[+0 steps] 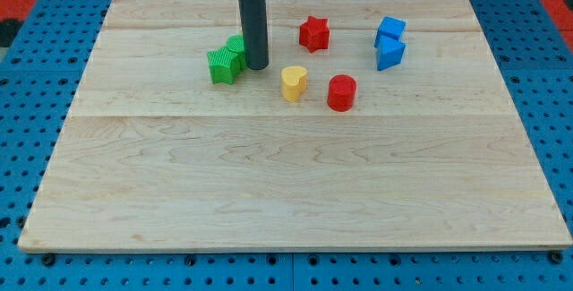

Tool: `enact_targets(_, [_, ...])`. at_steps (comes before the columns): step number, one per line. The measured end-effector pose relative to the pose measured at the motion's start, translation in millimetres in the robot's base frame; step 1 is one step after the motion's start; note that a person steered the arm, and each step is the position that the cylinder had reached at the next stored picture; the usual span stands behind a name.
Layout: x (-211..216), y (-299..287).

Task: Slide the red star towards the top center

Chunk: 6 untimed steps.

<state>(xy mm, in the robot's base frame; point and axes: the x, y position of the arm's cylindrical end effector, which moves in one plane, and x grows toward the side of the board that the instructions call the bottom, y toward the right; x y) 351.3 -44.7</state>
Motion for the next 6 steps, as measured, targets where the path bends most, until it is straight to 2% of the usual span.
enact_targets(2, [-0.2, -39.9])
enact_targets(3, [-0.2, -17.9])
enact_targets(4, [-0.9, 27.7])
enact_targets(5, [-12.8, 80.0])
enact_targets(6, [-39.8, 102.2])
